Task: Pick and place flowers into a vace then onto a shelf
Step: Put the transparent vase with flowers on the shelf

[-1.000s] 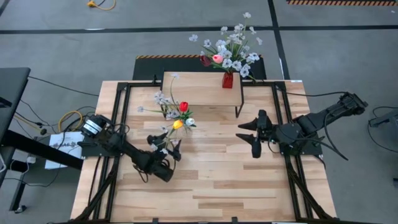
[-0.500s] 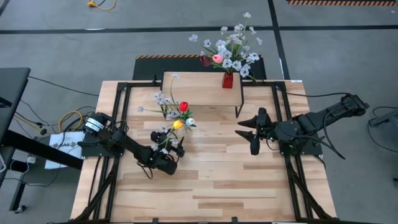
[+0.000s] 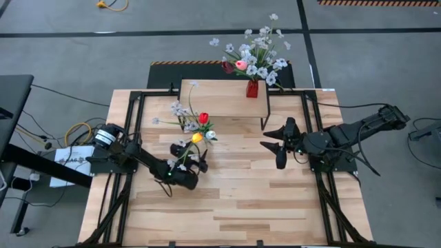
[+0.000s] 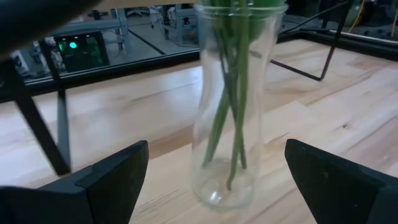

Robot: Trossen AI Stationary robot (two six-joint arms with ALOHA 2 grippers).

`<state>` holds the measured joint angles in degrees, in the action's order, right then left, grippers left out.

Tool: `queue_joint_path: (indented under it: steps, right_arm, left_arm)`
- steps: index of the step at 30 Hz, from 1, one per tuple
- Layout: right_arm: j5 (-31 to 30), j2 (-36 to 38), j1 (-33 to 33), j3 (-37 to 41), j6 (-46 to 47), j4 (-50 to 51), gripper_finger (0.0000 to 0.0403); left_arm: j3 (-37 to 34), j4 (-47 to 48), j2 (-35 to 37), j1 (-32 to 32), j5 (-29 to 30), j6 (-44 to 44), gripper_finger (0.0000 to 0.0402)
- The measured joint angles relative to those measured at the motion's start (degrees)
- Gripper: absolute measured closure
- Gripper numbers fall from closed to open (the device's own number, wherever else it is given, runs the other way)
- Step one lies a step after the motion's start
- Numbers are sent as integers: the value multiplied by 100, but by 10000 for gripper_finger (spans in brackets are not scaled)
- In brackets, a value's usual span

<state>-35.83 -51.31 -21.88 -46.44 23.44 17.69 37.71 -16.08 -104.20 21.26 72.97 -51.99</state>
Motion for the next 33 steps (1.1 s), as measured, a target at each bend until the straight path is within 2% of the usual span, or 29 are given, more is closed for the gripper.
queue_joint_path:
  steps: [15,33]
  right_arm:
    - [2,0,-3,0,-140,27,226]
    - [-7,2,67,0,-143,72,226]
  left_arm:
    - [2,-942,0,-553,-535,1179,33]
    - [4,-1221,0,-948,-674,1376,33]
